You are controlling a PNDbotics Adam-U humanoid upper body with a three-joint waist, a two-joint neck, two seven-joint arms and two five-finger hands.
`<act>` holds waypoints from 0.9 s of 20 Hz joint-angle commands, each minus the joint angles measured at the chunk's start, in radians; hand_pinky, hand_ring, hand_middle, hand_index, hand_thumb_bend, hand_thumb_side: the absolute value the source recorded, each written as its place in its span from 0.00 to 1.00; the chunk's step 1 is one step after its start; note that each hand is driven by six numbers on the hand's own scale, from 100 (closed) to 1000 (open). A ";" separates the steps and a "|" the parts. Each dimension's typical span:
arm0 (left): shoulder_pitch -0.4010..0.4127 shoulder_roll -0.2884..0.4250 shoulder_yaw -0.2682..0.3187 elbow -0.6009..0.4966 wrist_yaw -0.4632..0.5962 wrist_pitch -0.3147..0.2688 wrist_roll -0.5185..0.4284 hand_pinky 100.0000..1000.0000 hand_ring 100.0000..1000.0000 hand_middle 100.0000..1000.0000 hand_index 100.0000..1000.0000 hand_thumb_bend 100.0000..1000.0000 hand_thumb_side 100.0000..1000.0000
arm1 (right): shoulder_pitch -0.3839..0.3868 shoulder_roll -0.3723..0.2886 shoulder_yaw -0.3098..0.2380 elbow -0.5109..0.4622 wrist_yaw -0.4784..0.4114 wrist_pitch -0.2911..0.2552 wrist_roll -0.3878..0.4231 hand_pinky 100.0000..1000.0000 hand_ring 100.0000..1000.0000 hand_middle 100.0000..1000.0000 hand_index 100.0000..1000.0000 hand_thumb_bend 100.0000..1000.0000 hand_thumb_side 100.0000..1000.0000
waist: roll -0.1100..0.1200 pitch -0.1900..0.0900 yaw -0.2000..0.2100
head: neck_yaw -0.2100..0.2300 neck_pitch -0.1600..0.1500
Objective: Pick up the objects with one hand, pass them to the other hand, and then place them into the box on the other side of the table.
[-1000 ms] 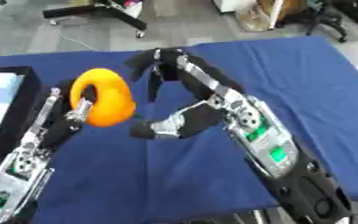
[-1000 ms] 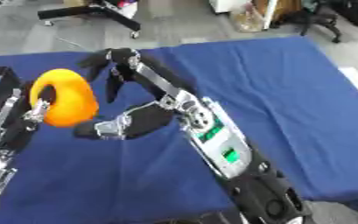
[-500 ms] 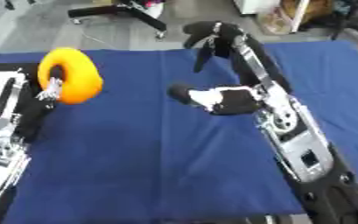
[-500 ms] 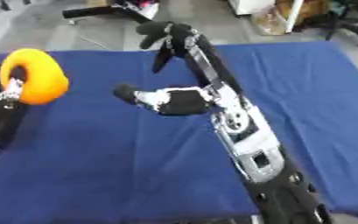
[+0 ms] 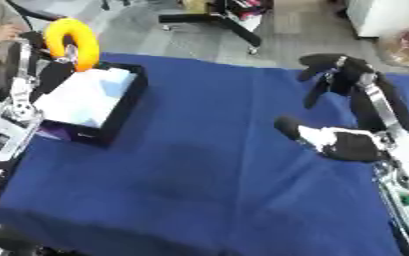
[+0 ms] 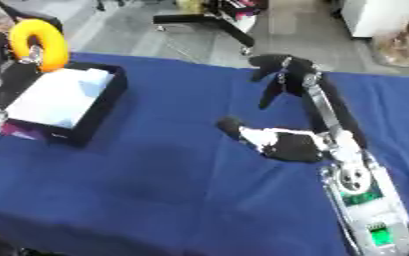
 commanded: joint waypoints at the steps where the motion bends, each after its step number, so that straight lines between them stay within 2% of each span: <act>1: -0.035 0.066 0.022 0.087 -0.115 0.065 -0.031 0.56 0.59 0.44 0.44 0.00 0.10 | -0.009 -0.011 0.001 -0.004 -0.003 -0.001 0.010 0.43 0.34 0.52 0.74 0.63 0.37 | 0.003 -0.015 -0.001 | 0.018 -0.017; 3: -0.047 0.071 0.021 0.140 -0.198 0.101 -0.078 0.61 0.65 0.50 0.51 0.00 0.02 | -0.008 -0.012 0.003 -0.003 -0.006 -0.001 0.014 0.43 0.34 0.52 0.74 0.63 0.37 | 0.002 -0.017 -0.002 | 0.020 -0.018; 4: -0.055 0.072 0.018 0.167 -0.246 0.119 -0.108 0.64 0.70 0.57 0.58 0.00 0.02 | -0.008 -0.012 0.004 -0.003 -0.007 -0.001 0.017 0.43 0.33 0.52 0.74 0.63 0.36 | 0.002 -0.017 -0.003 | 0.022 -0.020; 5: -0.062 0.072 0.014 0.193 -0.293 0.132 -0.145 0.66 0.74 0.62 0.63 0.00 0.08 | -0.007 -0.011 0.005 -0.003 -0.009 -0.001 0.019 0.43 0.33 0.52 0.74 0.63 0.36 | 0.001 -0.018 -0.004 | 0.024 -0.021; 6: -0.070 0.070 0.013 0.213 -0.333 0.136 -0.179 0.68 0.78 0.69 0.69 0.06 0.19 | -0.007 -0.011 0.005 -0.003 -0.010 -0.001 0.022 0.43 0.33 0.52 0.74 0.63 0.36 | 0.001 -0.018 -0.004 | 0.025 -0.022; 7: -0.074 0.066 0.011 0.230 -0.364 0.130 -0.215 0.73 0.85 0.80 0.80 0.28 0.37 | -0.006 -0.011 0.006 -0.003 -0.011 -0.001 0.024 0.43 0.33 0.52 0.74 0.62 0.36 | 0.000 -0.018 -0.005 | 0.023 -0.023; 9: -0.080 0.058 0.016 0.258 -0.409 0.117 -0.259 0.78 0.92 0.88 0.89 0.49 0.57 | -0.006 -0.011 0.007 -0.003 -0.013 -0.001 0.027 0.43 0.33 0.51 0.74 0.62 0.36 | -0.001 -0.018 -0.007 | 0.019 -0.026; 10: -0.081 0.055 0.020 0.268 -0.421 0.114 -0.270 0.81 0.97 0.91 0.92 0.55 0.64 | -0.006 -0.011 0.007 -0.003 -0.014 -0.001 0.028 0.43 0.33 0.51 0.74 0.62 0.36 | -0.002 -0.017 -0.007 | 0.018 -0.027; 11: -0.081 0.053 0.024 0.277 -0.430 0.117 -0.278 0.83 0.99 0.95 0.94 0.58 0.69 | -0.006 -0.011 0.007 -0.003 -0.014 -0.001 0.029 0.43 0.33 0.51 0.74 0.62 0.36 | -0.002 -0.017 -0.008 | 0.017 -0.027; 14: -0.078 0.052 0.034 0.288 -0.442 0.126 -0.286 0.86 1.00 1.00 0.99 0.61 0.74 | -0.005 -0.012 0.005 -0.003 -0.015 0.000 0.029 0.43 0.33 0.51 0.74 0.62 0.36 | -0.002 -0.016 -0.009 | 0.018 -0.024; 16: -0.075 0.053 0.045 0.278 -0.432 0.128 -0.272 0.86 1.00 1.00 0.98 0.59 0.74 | -0.003 -0.012 0.004 -0.002 -0.015 0.000 0.028 0.43 0.33 0.50 0.74 0.62 0.36 | -0.001 -0.016 -0.009 | 0.018 -0.024; 17: -0.073 0.052 0.049 0.263 -0.419 0.126 -0.258 0.86 1.00 1.00 0.96 0.50 0.72 | -0.003 -0.012 0.004 -0.003 -0.015 0.000 0.028 0.43 0.33 0.50 0.73 0.62 0.36 | -0.001 -0.016 -0.008 | 0.016 -0.024; 18: -0.068 0.050 0.052 0.241 -0.400 0.121 -0.243 0.85 1.00 1.00 0.96 0.49 0.72 | -0.003 -0.013 0.003 -0.003 -0.015 -0.001 0.028 0.43 0.33 0.50 0.73 0.62 0.36 | -0.001 -0.016 -0.007 | 0.014 -0.025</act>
